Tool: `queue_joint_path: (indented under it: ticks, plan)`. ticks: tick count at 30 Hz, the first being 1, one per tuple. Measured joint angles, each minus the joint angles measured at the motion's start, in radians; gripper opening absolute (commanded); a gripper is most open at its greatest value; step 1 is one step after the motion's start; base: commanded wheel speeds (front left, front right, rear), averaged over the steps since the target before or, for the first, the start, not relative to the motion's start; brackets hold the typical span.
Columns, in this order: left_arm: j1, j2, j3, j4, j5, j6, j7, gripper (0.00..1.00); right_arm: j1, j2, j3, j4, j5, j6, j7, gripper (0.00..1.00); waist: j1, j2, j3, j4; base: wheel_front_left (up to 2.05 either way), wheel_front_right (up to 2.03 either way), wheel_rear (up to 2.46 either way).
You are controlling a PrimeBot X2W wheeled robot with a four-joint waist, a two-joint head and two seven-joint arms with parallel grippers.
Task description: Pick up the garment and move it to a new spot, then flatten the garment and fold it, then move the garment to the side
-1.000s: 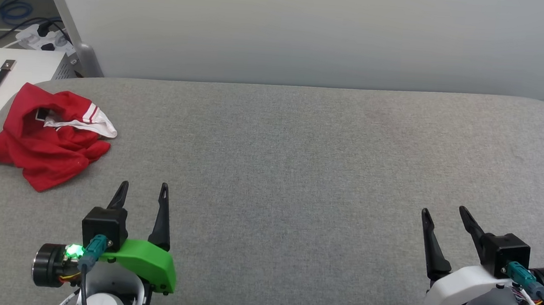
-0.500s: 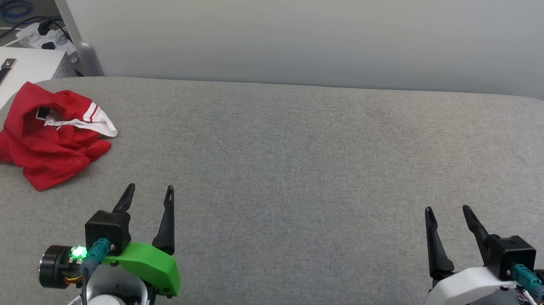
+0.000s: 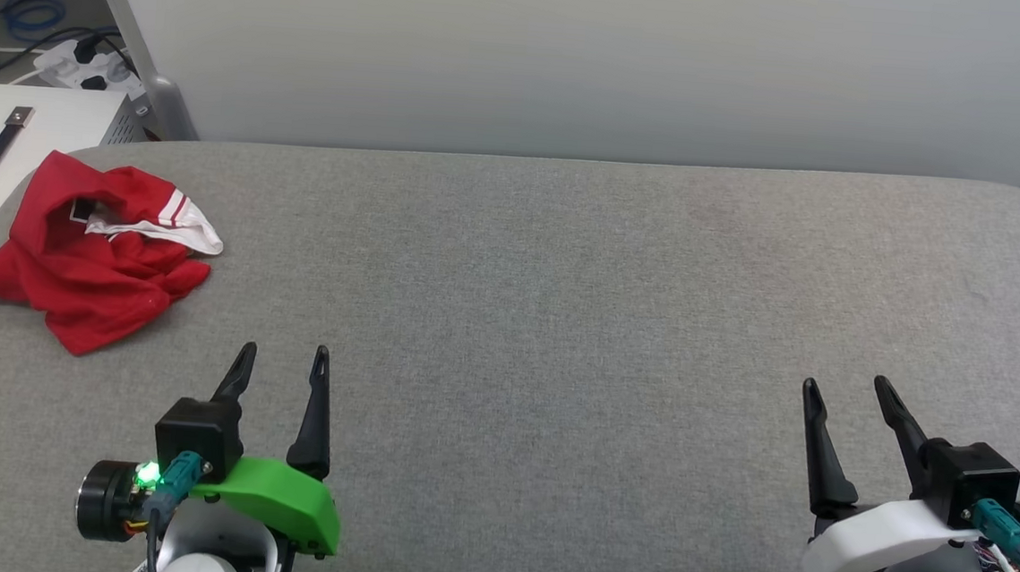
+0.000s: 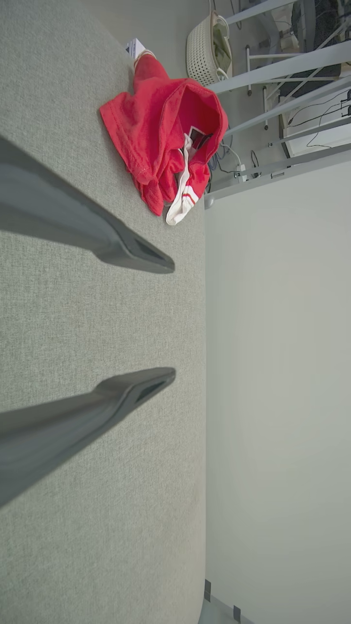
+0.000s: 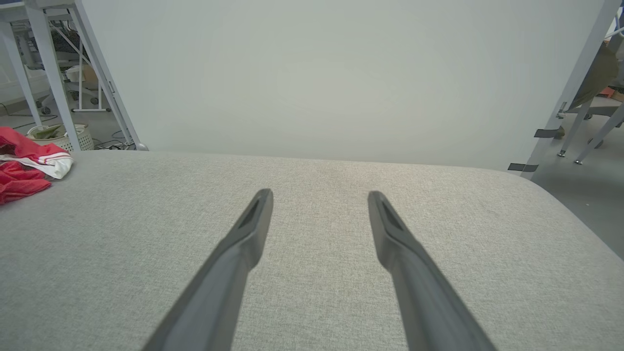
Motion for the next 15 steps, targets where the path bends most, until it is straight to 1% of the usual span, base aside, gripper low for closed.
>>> queue_joint_path:
  ticks: [15]
  plan:
    - [0.001,0.000,-0.007,0.005,-0.029,-0.016,-0.028,1.00,0.005,0.000,-0.001,-0.005,0.026,0.000,-0.034,1.00,0.0000,0.0000,0.006,0.006,0.00,0.00,0.00]
